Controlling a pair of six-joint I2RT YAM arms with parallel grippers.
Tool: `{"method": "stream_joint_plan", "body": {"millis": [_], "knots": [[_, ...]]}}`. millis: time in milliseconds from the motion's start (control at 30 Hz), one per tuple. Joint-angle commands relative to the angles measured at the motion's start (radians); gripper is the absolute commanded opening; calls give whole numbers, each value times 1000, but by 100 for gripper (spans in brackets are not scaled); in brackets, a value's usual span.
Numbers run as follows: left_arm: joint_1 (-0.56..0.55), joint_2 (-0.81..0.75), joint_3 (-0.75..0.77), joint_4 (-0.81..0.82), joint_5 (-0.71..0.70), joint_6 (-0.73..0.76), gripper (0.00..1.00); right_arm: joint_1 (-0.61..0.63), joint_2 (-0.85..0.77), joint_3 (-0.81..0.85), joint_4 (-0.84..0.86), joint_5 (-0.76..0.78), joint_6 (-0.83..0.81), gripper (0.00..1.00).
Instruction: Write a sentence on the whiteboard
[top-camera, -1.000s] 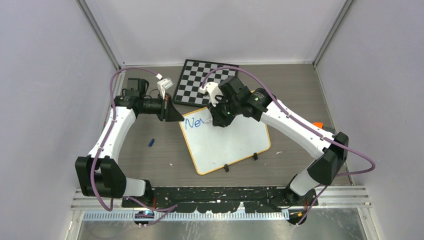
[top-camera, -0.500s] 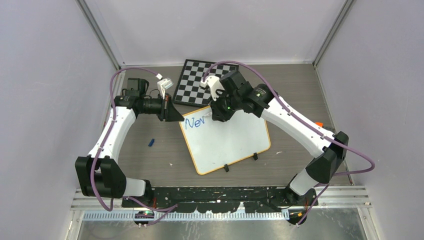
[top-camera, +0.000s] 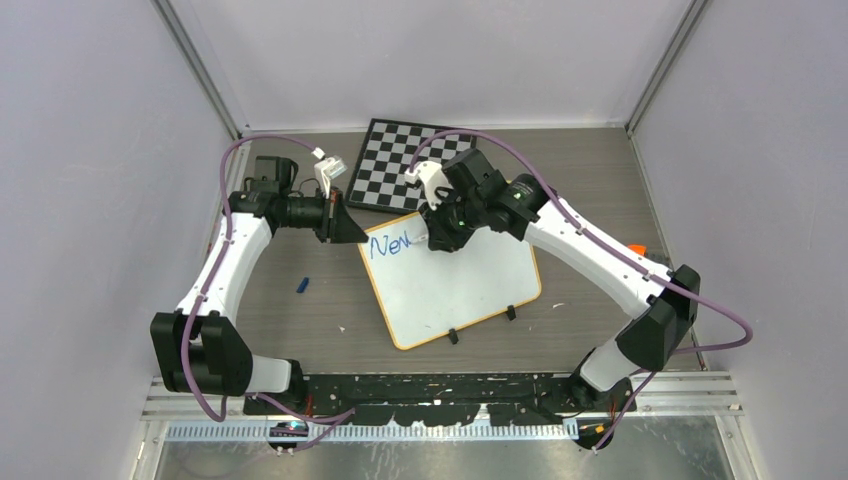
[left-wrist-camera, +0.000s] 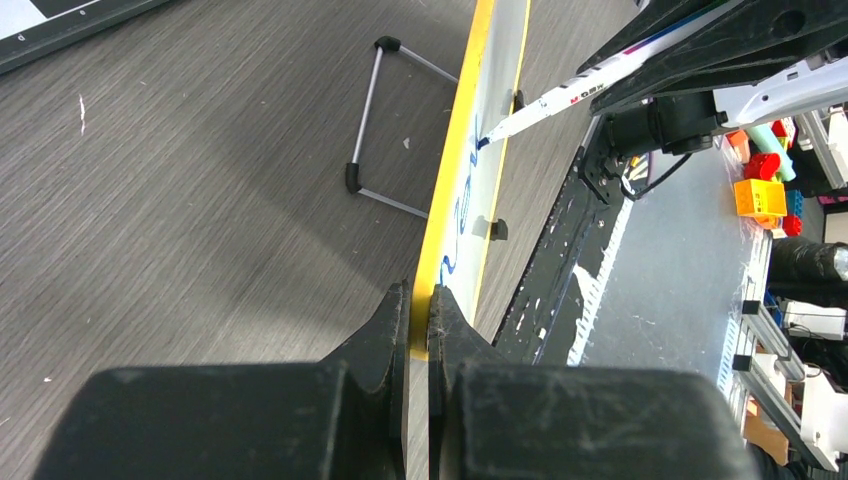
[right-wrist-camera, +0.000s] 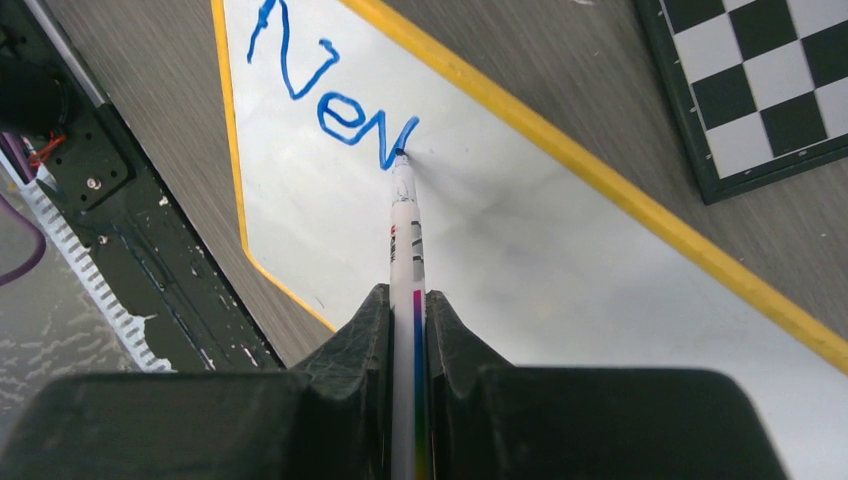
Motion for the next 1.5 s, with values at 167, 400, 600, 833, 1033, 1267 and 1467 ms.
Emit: {"method": "stream_joint_plan", "body": {"millis": [167,400,600,833,1033,1267,1467], "knots": [[-12,5,23,-11,6,7,0,-11,-42,-26,14,54,5,0],[-13,4,24,-15,2,10,0,-33,-6,53,16,66,-11,0],[-16,5,28,-21,0,14,0,-45,15,100,9,62,-17,0],[-20,8,29,-24,1,19,0,-37,-20,110,-33,-27,-24,0],[-25,11,29,-27,-2,23,0,-25,-61,110,-63,-74,-17,0],[-30,17,43,-50,-11,43,0,-27,-99,71,-70,-92,-12,0],[-43,37,52,-56,-26,60,0,-53,-127,27,-72,-168,10,0]]}}
